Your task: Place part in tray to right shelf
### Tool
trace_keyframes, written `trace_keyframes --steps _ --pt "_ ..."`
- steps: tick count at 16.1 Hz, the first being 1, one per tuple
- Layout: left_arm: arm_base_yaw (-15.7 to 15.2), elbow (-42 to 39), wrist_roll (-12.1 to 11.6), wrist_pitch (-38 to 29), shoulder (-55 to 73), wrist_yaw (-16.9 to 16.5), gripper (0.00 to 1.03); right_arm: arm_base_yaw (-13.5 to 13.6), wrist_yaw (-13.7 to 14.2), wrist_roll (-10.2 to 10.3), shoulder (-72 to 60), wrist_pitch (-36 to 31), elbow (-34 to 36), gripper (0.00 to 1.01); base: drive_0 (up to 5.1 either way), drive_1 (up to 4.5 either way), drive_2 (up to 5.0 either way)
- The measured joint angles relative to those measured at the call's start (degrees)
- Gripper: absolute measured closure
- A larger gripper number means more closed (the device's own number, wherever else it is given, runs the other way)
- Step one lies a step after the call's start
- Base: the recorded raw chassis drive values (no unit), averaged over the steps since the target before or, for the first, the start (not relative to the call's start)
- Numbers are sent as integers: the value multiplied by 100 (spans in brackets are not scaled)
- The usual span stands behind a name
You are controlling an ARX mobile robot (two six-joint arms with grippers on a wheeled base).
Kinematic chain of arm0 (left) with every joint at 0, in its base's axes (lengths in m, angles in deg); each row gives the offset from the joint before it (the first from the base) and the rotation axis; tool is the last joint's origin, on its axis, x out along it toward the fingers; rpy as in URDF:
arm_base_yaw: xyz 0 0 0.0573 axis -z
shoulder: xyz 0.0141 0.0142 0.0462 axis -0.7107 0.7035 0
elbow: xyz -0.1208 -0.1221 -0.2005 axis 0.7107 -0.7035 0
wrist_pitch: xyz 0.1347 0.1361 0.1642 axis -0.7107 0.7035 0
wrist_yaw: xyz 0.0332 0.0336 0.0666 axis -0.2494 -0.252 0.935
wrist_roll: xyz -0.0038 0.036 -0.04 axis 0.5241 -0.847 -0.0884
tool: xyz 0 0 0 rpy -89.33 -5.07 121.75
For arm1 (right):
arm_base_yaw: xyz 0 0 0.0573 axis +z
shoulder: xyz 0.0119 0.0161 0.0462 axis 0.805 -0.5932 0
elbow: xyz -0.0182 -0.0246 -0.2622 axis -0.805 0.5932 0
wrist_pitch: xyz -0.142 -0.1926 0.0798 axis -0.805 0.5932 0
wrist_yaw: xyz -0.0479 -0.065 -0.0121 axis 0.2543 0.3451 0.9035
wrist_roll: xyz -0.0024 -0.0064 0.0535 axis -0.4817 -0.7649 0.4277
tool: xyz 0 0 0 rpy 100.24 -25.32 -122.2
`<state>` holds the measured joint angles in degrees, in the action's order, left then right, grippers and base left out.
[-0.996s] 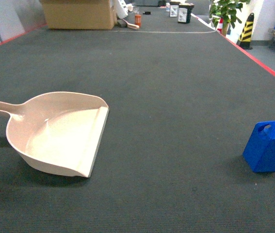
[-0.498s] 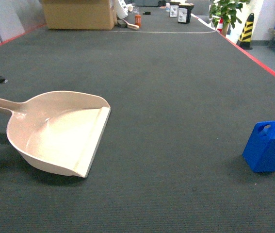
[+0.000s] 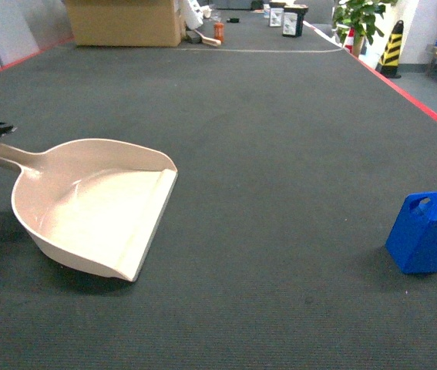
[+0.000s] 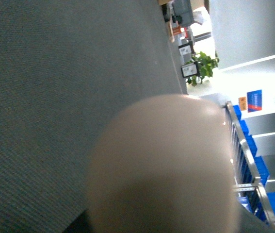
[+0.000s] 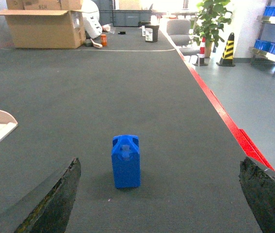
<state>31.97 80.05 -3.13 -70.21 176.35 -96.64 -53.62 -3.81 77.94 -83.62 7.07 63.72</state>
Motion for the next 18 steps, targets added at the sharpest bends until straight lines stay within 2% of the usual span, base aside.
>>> trace_keyframes --steps 1,2,5,7,9,12,13,15,16,17,18 --pt "22 -114 136 -208 -46 -39 80 0 0 0 0 -2 0 3 0 0 0" --pt "44 -282 229 -385 -131 -46 87 0 0 0 0 -2 0 3 0 0 0" --pt "293 -1119 708 -907 -1058 26 89 0 0 0 0 -4 0 3 0 0 0" --pt "503 -1617 1064 -966 -1902 109 89 0 0 0 0 -4 0 3 0 0 0" --pt "846 -2188 1327 -938 -2503 293 89 0 0 0 0 -2 0 3 0 0 0" --pt "1694 -2881 1895 -981 -3108 828 89 0 0 0 0 -2 0 3 0 0 0" --pt "2085 -3102 2063 -966 -3110 1029 89 0 0 0 0 -2 0 3 0 0 0" --pt "2903 -3335 2103 -914 -2684 1215 89 0 0 0 0 -2 0 3 0 0 0" --pt "3167 -3331 2118 -914 -2461 1226 89 0 0 0 0 -2 0 3 0 0 0" --pt "3318 -3309 2157 -896 -2334 1182 89 0 0 0 0 0 0 3 0 0 0" --pt "3331 -3233 2216 -896 -2315 1217 89 0 0 0 0 0 0 3 0 0 0"
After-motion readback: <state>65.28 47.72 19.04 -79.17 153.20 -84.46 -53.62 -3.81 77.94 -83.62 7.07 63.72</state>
